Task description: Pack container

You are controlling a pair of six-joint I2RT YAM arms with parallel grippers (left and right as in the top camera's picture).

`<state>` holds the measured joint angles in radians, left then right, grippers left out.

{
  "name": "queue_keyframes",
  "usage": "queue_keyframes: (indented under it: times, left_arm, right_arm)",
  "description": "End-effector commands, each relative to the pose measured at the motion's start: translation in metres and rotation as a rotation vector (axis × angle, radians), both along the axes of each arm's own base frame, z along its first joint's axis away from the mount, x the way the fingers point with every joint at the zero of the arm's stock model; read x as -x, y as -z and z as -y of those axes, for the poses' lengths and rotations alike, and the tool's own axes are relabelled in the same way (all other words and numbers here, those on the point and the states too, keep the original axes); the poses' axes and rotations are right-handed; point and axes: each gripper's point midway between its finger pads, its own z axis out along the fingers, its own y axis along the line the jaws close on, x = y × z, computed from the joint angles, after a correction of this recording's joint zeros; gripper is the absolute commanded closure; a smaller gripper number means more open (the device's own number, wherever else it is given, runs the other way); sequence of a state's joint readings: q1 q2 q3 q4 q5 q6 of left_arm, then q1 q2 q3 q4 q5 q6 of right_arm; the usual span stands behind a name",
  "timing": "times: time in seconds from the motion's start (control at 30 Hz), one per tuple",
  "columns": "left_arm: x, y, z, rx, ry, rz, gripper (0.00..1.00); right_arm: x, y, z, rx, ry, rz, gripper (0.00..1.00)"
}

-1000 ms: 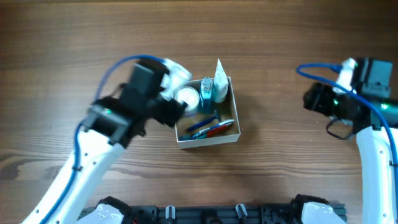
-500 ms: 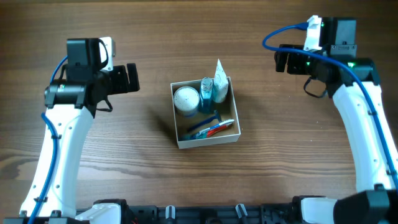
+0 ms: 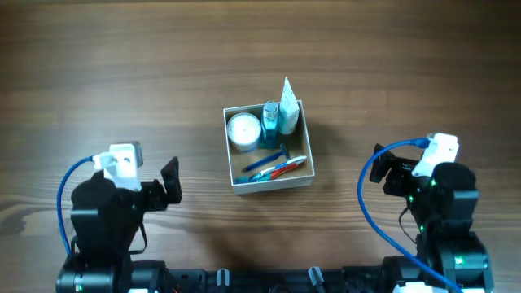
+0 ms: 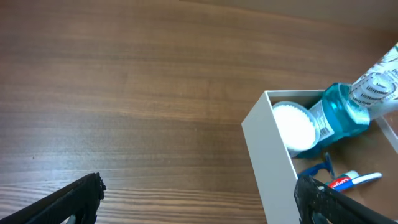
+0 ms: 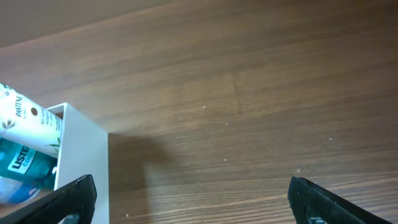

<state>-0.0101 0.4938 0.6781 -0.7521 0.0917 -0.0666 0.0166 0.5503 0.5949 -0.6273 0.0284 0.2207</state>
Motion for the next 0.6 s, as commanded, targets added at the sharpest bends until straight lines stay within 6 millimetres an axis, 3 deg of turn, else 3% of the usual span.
queue_keyframes:
  times: [0.0,0.2,0.4,0.57]
  left_arm:
    - [0.004,0.007,-0.001,0.013,-0.015,-0.018,0.0]
    - [0.018,0.026,-0.001,0.012,-0.016,-0.116,0.0]
    - [0.021,0.03,-0.001,0.011,-0.016,-0.135,0.0]
    - [0.021,0.03,-0.001,0.011,-0.016,-0.135,0.0]
  right_arm:
    - [0.0,0.004,0.005,0.002,0.033,-0.003,0.0]
    - [-0.003,0.014,0.005,0.004,0.033,-0.049,0.0]
    - [-0.005,0.028,0.005,0.006,0.033,-0.11,0.0]
    - [0.002,0.014,0.009,0.038,0.037,-0.046,0.0]
